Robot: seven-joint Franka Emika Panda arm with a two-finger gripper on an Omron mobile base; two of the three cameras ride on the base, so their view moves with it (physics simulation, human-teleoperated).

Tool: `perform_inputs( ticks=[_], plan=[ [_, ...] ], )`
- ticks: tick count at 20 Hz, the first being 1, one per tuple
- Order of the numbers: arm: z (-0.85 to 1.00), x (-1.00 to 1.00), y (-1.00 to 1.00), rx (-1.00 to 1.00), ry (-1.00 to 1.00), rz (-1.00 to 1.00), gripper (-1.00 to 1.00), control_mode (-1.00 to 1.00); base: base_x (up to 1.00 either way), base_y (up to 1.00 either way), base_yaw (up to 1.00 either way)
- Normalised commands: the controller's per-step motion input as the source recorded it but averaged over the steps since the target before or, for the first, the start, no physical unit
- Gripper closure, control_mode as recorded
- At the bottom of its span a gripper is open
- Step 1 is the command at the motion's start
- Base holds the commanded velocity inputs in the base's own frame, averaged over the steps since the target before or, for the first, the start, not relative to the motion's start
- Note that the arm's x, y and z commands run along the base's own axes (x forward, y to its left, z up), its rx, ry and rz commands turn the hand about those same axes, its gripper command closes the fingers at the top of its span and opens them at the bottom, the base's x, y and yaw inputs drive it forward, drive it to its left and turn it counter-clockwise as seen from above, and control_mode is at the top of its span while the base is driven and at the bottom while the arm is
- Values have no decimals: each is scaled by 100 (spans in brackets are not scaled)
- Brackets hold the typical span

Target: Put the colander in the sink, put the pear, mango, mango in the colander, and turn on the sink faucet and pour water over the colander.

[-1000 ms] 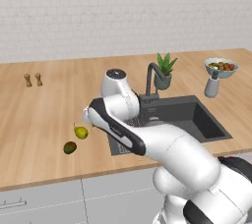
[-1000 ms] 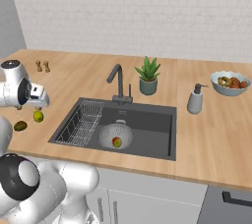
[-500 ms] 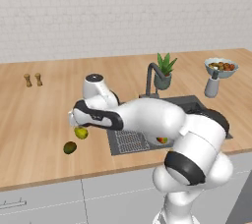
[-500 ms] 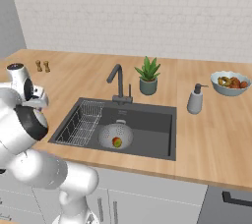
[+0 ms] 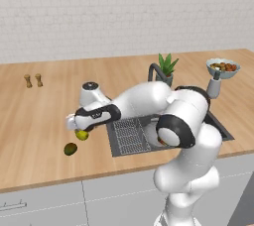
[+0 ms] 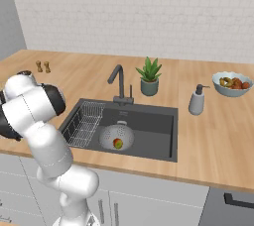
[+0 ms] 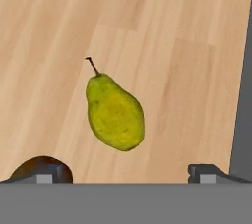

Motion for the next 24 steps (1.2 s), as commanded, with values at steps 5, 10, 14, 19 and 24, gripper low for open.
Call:
perform_inputs(
  ticks=[5,10,14,19,24],
  plan=[
    [-18,19,23,0,2,0,-100,-100,0,0,0],
    [-13,0,4,0,2,0,-100,-100,0,0,0],
    [-21,8,0,0,0,0,-100,-100,0,0,0],
    [-23,5,0,0,0,0,-100,-100,0,0,0],
    [-29,5,0,0,0,0,-100,-100,0,0,0]
  ],
)
